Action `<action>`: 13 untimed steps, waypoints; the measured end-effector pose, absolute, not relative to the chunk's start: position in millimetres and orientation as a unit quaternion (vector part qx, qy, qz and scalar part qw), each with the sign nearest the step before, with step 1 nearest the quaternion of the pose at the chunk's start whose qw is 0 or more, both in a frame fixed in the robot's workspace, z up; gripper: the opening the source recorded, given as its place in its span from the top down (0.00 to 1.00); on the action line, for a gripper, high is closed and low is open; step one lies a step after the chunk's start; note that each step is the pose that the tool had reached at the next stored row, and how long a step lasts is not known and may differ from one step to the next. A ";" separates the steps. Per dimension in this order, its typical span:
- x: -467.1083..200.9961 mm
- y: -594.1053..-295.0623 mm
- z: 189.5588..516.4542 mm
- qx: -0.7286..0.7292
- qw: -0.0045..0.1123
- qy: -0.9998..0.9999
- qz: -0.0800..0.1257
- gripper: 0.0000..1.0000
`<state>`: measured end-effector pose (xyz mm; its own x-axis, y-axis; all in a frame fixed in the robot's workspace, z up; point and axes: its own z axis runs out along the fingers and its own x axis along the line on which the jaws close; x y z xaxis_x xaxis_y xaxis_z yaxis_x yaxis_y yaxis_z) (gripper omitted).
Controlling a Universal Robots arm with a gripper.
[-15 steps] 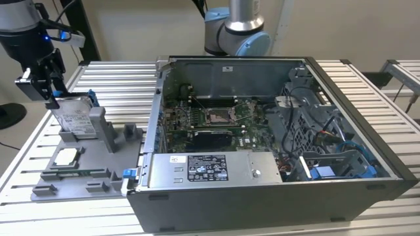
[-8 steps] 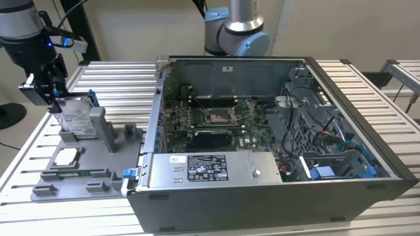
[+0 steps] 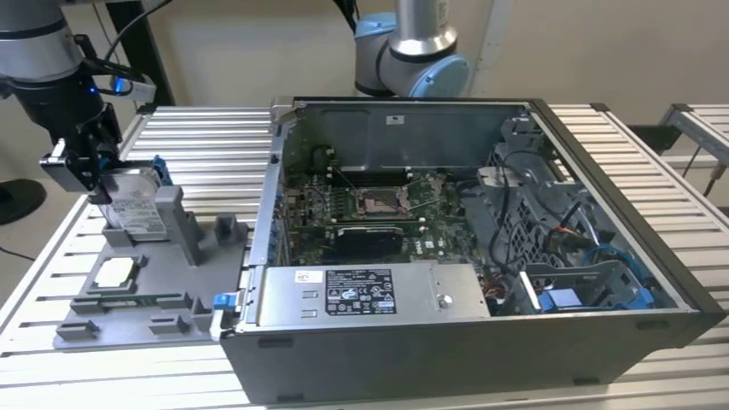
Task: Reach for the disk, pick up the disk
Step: 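Pick up the disk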
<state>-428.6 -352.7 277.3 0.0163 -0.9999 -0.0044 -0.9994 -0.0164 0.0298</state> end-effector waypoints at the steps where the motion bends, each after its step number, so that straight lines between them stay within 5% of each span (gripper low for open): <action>1: -428.6 -352.7 275.4 0.712 0.009 -0.702 -0.012 0.00; 13: -428.9 -352.8 255.4 0.710 0.009 -0.704 -0.014 0.00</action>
